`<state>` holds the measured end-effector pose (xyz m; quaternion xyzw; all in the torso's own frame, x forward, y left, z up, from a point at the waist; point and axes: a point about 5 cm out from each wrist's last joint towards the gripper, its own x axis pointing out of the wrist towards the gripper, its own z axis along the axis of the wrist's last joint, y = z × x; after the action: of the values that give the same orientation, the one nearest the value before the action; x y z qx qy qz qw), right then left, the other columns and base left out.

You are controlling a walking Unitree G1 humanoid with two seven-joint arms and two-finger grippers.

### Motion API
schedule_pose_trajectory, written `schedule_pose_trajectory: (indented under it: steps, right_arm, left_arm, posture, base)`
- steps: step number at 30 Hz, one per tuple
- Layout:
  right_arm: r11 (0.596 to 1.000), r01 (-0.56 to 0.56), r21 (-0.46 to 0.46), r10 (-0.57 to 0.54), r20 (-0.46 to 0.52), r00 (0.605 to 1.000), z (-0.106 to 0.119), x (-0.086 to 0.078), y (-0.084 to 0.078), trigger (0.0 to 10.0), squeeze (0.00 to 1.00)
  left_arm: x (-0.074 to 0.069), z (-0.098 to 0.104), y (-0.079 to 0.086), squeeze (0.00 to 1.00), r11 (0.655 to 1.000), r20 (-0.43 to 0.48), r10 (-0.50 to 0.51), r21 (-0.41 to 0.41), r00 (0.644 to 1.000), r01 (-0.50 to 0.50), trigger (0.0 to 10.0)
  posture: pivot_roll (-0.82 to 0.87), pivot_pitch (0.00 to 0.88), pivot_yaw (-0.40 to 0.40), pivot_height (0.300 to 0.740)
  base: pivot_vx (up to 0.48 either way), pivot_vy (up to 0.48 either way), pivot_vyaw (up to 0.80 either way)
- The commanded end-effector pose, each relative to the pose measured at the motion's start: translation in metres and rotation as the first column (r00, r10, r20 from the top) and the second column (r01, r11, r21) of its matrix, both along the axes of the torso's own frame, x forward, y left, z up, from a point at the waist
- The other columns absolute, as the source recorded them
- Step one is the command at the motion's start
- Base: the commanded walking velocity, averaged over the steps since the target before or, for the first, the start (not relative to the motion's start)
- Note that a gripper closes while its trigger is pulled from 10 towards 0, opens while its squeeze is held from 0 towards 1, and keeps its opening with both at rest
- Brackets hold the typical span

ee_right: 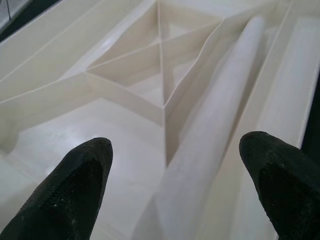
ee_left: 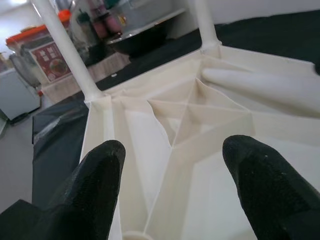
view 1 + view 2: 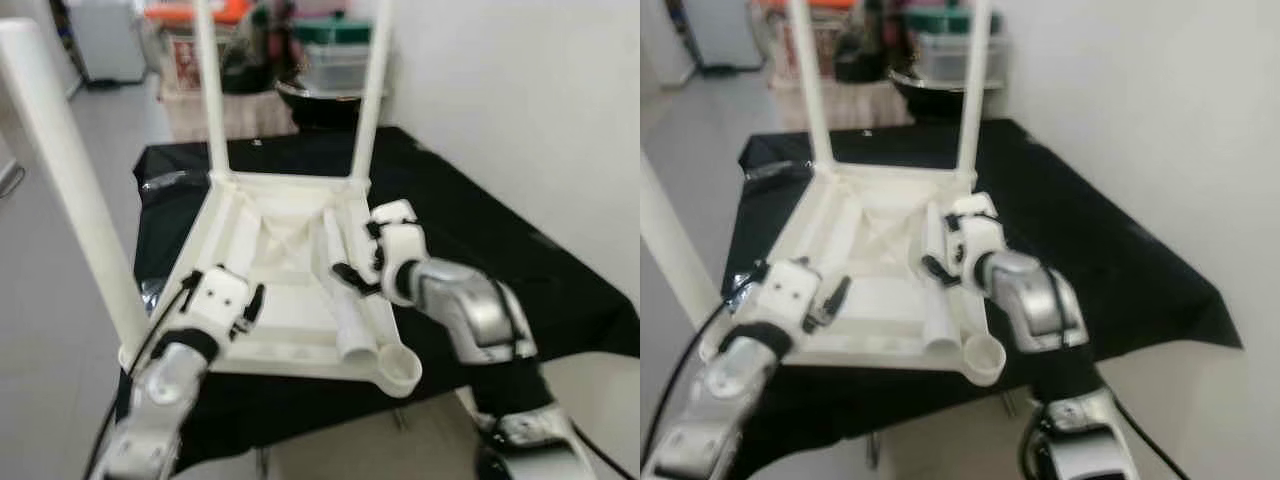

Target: Building children table

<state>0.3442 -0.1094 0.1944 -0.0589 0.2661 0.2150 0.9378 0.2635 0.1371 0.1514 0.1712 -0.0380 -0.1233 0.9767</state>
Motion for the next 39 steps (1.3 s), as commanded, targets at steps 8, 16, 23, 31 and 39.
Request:
schedule_pose_trajectory:
  steps: [8,16,23,31,39]
  right_arm:
    - [0.999,-0.023,-0.043,0.017,-0.147,0.989,-0.002,0.012,0.006,10.0,0.00]
    - [0.993,-0.065,-0.094,0.045,-0.196,0.980,-0.006,0.024,0.020,10.0,0.00]
    - [0.985,-0.100,-0.138,0.069,-0.213,0.975,-0.011,0.027,0.032,10.0,0.00]
    - [0.964,-0.155,-0.218,0.101,-0.240,0.966,-0.016,0.028,0.030,0.0,0.00]
    - [0.957,-0.156,-0.246,0.096,-0.241,0.966,-0.016,0.032,0.024,0.0,0.00]
  left_arm:
    - [-0.016,-0.016,-0.019,0.00,0.984,-0.190,-0.093,-0.170,0.977,0.060,10.0]
    - [-0.022,-0.023,-0.026,0.00,0.975,-0.246,-0.128,-0.208,0.961,0.077,10.0]
    - [-0.026,-0.024,-0.030,0.00,0.972,-0.265,-0.147,-0.220,0.953,0.089,10.0]
    - [-0.029,-0.022,-0.031,0.00,0.968,-0.272,-0.148,-0.236,0.951,0.083,10.0]
    - [-0.029,-0.021,-0.031,0.00,0.967,-0.275,-0.151,-0.242,0.949,0.084,10.0]
  posture:
    - [-0.04,0.008,-0.060,0.740]
    - [-0.03,0.022,-0.079,0.740]
    - [-0.03,0.033,-0.092,0.740]
    - [-0.04,0.042,-0.106,0.740]
    - [-0.04,0.041,-0.104,0.740]
  base:
    - [0.000,0.000,0.00]
    - [0.000,0.000,0.00]
    - [0.000,0.000,0.00]
    - [0.000,0.000,0.00]
    - [0.000,0.000,0.00]
